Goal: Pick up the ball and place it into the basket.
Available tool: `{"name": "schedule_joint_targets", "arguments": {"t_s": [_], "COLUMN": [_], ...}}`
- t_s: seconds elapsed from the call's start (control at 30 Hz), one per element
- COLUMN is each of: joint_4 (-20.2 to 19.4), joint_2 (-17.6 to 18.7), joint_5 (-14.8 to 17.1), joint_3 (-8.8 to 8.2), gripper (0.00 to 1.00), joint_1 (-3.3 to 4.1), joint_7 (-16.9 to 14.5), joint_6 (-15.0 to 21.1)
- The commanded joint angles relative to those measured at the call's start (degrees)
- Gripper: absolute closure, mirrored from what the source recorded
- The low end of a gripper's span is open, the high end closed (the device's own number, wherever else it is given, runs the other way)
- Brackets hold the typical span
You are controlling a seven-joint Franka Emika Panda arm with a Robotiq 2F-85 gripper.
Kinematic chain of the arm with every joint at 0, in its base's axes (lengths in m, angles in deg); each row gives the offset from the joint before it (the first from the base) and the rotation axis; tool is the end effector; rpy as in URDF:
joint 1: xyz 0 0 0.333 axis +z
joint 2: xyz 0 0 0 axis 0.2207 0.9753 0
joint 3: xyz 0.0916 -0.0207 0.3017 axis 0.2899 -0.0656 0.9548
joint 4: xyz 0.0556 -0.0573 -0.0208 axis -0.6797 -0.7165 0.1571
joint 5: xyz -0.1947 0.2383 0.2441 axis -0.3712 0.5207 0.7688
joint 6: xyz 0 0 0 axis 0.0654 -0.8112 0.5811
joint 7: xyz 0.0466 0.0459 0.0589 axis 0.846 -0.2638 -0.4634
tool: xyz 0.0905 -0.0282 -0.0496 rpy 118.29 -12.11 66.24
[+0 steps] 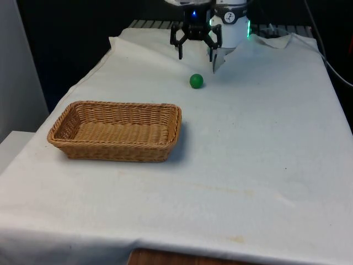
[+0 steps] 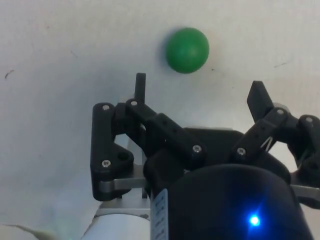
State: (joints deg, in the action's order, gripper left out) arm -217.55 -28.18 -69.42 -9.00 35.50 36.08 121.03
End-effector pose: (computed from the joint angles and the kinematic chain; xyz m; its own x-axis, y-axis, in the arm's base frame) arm 0.3495 -0.0856 0.2388 0.9986 -0.0302 0.0439 -0.0307 -0.9995 0.0108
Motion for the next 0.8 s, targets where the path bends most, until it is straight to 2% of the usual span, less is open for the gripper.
{"name": "schedule_joint_targets", "arguments": {"t_s": [0.0,0.07,0.1,0.13,0.33,0.37,0.4,0.63,0.67,0.7,0.77], "joint_4": [-0.69,-0.97,-0.29,-1.09,-1.49,-0.69,-1.49,-1.20,-0.40,-0.97,-0.69], "joint_2": [0.00,1.32,1.95,1.72,4.70,5.50,5.04,8.02,8.48,8.82,9.57], "joint_5": [1.26,1.72,0.52,1.83,2.52,1.15,2.64,3.55,1.78,3.90,4.13], "joint_3": [-0.52,-0.46,0.00,-0.46,-0.23,0.00,-0.23,0.34,0.29,0.63,0.92], "gripper": [0.00,0.00,0.00,0.00,0.00,0.00,0.00,0.00,0.00,0.00,0.00], "joint_1": [0.63,0.74,0.11,0.74,1.09,0.52,1.15,1.43,0.86,1.38,1.38], "joint_7": [-1.03,-1.20,-0.23,-1.26,-1.32,-0.29,-1.32,-1.26,-0.29,-1.20,-1.20], "joint_6": [1.26,2.69,2.12,3.21,6.13,5.56,6.42,8.59,7.91,9.05,9.28]}}
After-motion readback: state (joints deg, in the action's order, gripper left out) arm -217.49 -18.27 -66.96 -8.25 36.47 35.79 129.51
